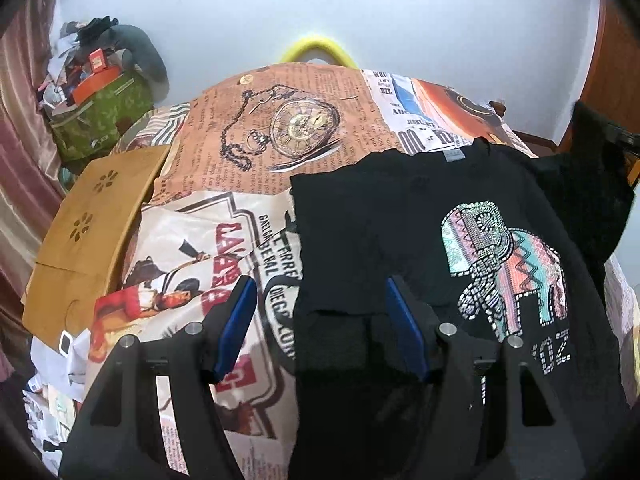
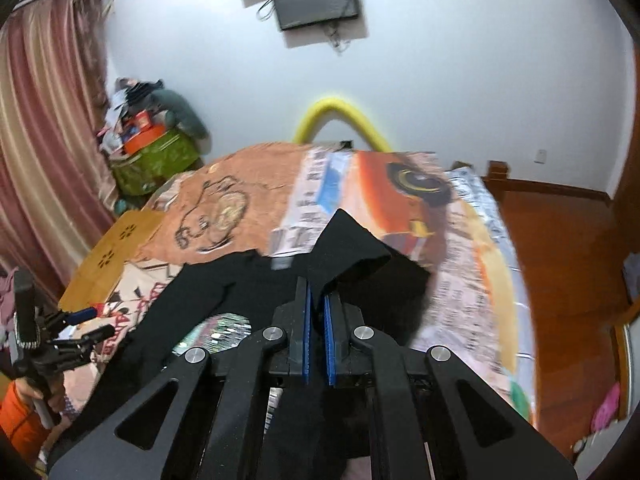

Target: Fold small clothes

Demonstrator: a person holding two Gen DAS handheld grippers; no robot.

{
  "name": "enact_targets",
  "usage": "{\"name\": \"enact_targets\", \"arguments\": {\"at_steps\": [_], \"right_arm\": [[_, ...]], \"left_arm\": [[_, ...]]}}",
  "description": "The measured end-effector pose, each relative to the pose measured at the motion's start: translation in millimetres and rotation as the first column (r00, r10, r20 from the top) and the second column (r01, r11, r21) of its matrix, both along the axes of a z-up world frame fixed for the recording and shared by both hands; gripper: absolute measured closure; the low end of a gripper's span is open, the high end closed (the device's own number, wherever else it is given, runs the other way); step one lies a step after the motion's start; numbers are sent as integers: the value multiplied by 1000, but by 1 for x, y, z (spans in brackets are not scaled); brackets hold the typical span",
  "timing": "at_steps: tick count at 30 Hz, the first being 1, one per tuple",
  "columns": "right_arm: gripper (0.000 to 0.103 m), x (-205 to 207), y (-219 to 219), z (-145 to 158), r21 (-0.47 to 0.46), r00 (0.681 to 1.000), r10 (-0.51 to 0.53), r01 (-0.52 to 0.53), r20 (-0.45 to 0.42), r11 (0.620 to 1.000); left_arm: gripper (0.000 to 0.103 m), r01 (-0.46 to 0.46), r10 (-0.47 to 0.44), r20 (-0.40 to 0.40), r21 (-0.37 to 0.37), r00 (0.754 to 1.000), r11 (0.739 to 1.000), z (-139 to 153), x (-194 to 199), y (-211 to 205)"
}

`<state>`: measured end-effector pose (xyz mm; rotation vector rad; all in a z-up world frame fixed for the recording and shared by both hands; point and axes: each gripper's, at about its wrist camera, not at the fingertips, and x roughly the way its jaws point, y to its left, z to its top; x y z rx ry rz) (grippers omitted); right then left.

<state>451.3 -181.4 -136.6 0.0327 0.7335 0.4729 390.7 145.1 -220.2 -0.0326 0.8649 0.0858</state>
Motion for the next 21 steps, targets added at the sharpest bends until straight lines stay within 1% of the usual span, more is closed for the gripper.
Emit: {"name": "enact_targets", "arguments": {"at_steps": [5, 9, 10, 11, 12, 13, 14, 15, 17, 19, 21], "right_arm": [[98, 11, 45, -26, -23, 995, 65, -67, -77, 997], [94, 9, 71, -47, -23, 982, 118, -123, -149, 992], [93, 7, 75, -48, -20, 978, 130, -135, -161, 991], [90, 5, 77, -47, -14, 976, 141, -146, -166, 989], [83, 3, 76, -46, -3, 975, 152, -155, -163, 988], [79, 0, 74, -43, 10, 975, 157, -157, -155, 988], [73, -1, 70, -39, 22, 977, 154, -152, -146, 988], [70, -3, 64, -34, 33, 980, 147, -144, -133, 989], [68, -7, 53, -25, 42, 986, 130, -126, -107, 991], [68, -11, 43, -17, 32, 990, 112, -110, -84, 993], [61, -16, 28, -12, 15, 994, 91, -91, -59, 996]], "left_arm": [[37, -6, 6, -19, 4, 1000, 1000, -7, -7, 8], [37, -9, 9, -36, 11, 999, 1000, -11, -10, 11], [37, -9, 10, -38, 11, 999, 1000, -11, -11, 12], [37, -10, 10, -41, 11, 999, 1000, -12, -12, 12], [37, -9, 10, -42, 11, 999, 1000, -12, -13, 11], [37, -9, 9, -43, 11, 999, 1000, -11, -13, 10], [37, -8, 8, -44, 11, 999, 1000, -10, -13, 9], [37, -5, 6, -44, 12, 999, 1000, -9, -14, 7], [37, 1, -1, -42, 13, 999, 1000, -7, -13, 2], [37, 11, -11, -39, 12, 999, 1000, -3, -13, -5], [37, 27, -27, -35, 10, 999, 1000, 1, -13, -15]]}}
